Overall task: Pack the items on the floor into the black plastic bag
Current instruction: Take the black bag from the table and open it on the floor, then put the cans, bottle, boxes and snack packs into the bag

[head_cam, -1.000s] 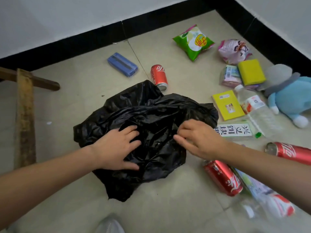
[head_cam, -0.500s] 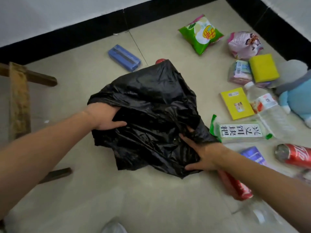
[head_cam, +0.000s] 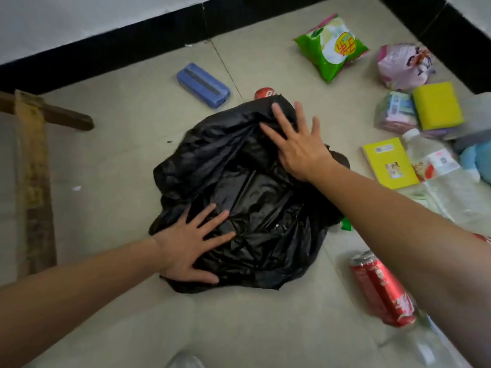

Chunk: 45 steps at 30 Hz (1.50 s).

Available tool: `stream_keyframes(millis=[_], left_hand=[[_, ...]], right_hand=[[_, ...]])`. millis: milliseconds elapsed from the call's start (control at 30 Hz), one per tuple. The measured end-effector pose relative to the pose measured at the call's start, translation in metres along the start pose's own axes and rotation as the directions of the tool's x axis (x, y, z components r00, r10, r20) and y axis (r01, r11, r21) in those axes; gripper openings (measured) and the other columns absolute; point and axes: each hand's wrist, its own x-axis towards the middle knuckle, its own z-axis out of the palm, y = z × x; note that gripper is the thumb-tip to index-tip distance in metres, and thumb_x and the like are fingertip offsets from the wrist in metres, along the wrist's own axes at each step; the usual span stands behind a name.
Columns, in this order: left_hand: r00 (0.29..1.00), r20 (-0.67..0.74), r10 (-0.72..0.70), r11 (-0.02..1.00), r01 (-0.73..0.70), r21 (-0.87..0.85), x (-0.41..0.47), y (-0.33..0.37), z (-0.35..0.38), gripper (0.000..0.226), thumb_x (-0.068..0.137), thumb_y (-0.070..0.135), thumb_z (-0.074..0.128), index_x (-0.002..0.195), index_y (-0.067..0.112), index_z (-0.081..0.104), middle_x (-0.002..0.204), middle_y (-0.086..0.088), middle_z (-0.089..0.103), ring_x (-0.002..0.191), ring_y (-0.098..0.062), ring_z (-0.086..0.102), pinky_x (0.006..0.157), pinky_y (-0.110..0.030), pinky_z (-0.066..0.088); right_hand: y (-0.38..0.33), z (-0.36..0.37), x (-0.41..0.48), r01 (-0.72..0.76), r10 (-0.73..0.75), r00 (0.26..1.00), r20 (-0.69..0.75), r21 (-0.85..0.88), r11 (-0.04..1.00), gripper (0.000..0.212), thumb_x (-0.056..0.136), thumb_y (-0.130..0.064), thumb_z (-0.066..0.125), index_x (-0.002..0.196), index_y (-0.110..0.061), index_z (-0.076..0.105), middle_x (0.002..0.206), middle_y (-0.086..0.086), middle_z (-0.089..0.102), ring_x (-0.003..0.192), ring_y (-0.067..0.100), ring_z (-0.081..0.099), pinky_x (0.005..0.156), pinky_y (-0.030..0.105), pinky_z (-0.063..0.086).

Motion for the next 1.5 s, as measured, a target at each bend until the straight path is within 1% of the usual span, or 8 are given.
stream_keyframes(millis=[133,367,500,667,867,1100,1333,1500], left_hand=[[0.993,0.039,0.111,0.994,-0.111,0.005,-0.017,0.016,0.017,0.091,0.080,0.089,0.010,0.152,0.039,-0.015,0.155,-0.007,-0.037,0.137,-0.031,-0.042,0.110,-0.069,-0.008],[0.769,-0.636,0.062,0.983,0.062,0.171,0.012,-0.013,-0.048,0.064,0.098,0.061,0.031,0.148,0.022,0.039,0.161,-0.018,0.018,0.150,-0.036,0.010,0.113,-0.067,0.012],[0.853,-0.444,-0.273,0.961,0.267,-0.078,0.036,-0.048,-0.063,0.079,0.091,0.071,0.003,0.146,0.028,0.039,0.164,-0.010,0.003,0.151,-0.032,0.006,0.114,-0.059,0.019],[0.939,-0.234,-0.253,0.958,0.209,-0.198,0.041,-0.065,-0.031,0.101,0.072,0.081,-0.022,0.154,0.034,0.017,0.165,-0.004,-0.003,0.151,-0.022,-0.002,0.119,-0.047,0.019],[0.752,-0.528,-0.396,0.904,0.217,-0.369,0.040,-0.093,-0.049,0.090,0.088,0.075,-0.002,0.135,0.021,0.052,0.158,-0.012,0.030,0.147,-0.029,0.022,0.116,-0.051,0.023],[0.453,-0.678,-0.579,0.785,0.084,-0.614,0.048,-0.126,-0.060,0.073,0.100,0.056,0.018,0.111,0.007,0.070,0.135,-0.012,0.057,0.132,-0.032,0.043,0.109,-0.050,0.034],[0.465,-0.645,-0.607,0.772,0.153,-0.616,0.082,-0.147,-0.060,0.029,0.084,0.048,0.064,0.078,0.020,0.070,0.107,-0.004,0.063,0.110,-0.028,0.052,0.094,-0.046,0.045],[0.450,-0.604,-0.658,0.720,0.139,-0.680,0.100,-0.149,-0.083,0.047,0.079,0.064,0.062,0.081,0.018,0.051,0.095,0.000,0.054,0.093,-0.021,0.048,0.080,-0.035,0.040]], right_hand=[[-0.003,-0.002,0.023,-0.098,0.062,0.985,0.161,0.224,0.970,0.075,0.098,-0.018,0.041,0.156,-0.041,-0.002,0.165,0.011,-0.012,0.127,0.042,0.045,0.092,0.049,0.046],[-0.016,-0.016,0.009,0.124,-0.120,0.992,-0.033,0.286,0.950,0.060,0.089,-0.012,0.047,0.146,-0.029,0.042,0.139,0.009,0.050,0.117,0.034,0.056,0.083,0.043,0.048],[-0.028,0.001,-0.014,0.182,-0.270,0.945,0.184,0.392,0.902,0.061,0.088,-0.013,0.049,0.148,-0.025,0.040,0.139,0.012,0.046,0.113,0.037,0.058,0.090,0.042,0.048],[-0.014,0.006,-0.018,-0.022,-0.164,0.942,0.292,0.543,0.839,0.052,0.088,-0.022,0.044,0.139,-0.031,0.054,0.147,0.008,0.040,0.129,0.032,0.047,0.110,0.039,0.038],[-0.017,-0.020,0.022,-0.281,0.390,0.920,0.023,0.733,0.619,0.041,0.093,-0.044,0.050,0.125,-0.019,0.058,0.131,0.013,0.050,0.121,0.033,0.052,0.099,0.037,0.040],[-0.052,-0.028,0.089,-0.436,0.348,0.895,0.277,0.703,0.562,0.115,0.073,-0.076,0.062,0.155,-0.011,0.014,0.149,0.017,0.038,0.135,0.034,0.043,0.105,0.043,0.038],[-0.004,-0.012,0.096,-0.356,0.336,0.933,0.127,0.434,0.827,0.087,0.073,-0.045,0.073,0.146,-0.017,0.035,0.133,0.015,0.047,0.119,0.037,0.050,0.090,0.043,0.047],[0.048,-0.012,0.091,-0.511,0.425,0.850,0.311,0.287,0.810,0.089,0.069,-0.045,0.081,0.140,-0.012,0.039,0.132,0.019,0.044,0.121,0.041,0.050,0.097,0.045,0.045]])
